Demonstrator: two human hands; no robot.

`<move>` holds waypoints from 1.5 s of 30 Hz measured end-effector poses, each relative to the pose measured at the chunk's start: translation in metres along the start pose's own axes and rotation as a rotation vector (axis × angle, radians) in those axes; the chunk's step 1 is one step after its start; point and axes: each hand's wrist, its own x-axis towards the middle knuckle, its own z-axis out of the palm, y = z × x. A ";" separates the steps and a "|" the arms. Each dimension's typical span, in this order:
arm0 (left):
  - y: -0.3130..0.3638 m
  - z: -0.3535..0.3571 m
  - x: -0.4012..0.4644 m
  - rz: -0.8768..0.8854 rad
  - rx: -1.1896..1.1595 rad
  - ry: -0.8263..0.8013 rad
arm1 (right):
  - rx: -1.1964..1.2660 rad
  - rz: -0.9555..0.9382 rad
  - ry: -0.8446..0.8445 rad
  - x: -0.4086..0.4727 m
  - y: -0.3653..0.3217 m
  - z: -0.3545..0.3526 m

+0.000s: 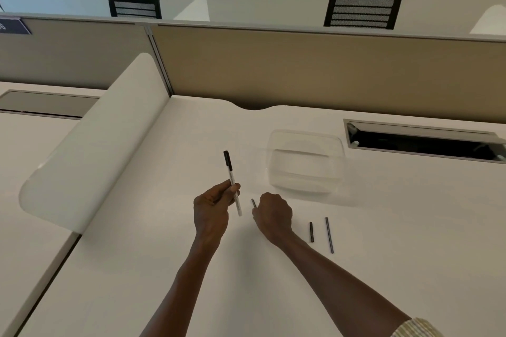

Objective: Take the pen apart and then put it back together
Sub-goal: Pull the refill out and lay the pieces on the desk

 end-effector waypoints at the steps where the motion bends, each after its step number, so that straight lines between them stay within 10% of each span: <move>1: -0.001 0.001 0.000 0.001 0.002 -0.003 | 0.014 0.005 -0.004 0.000 0.001 0.000; 19: 0.006 0.005 -0.006 0.023 -0.002 -0.035 | 0.216 -0.106 0.023 -0.009 0.005 -0.110; 29: 0.012 0.016 -0.005 0.013 -0.046 -0.054 | -0.366 -0.491 0.066 0.080 0.031 -0.184; 45: 0.013 0.027 -0.006 -0.016 -0.019 -0.017 | -0.734 -0.540 -0.129 0.161 0.079 -0.114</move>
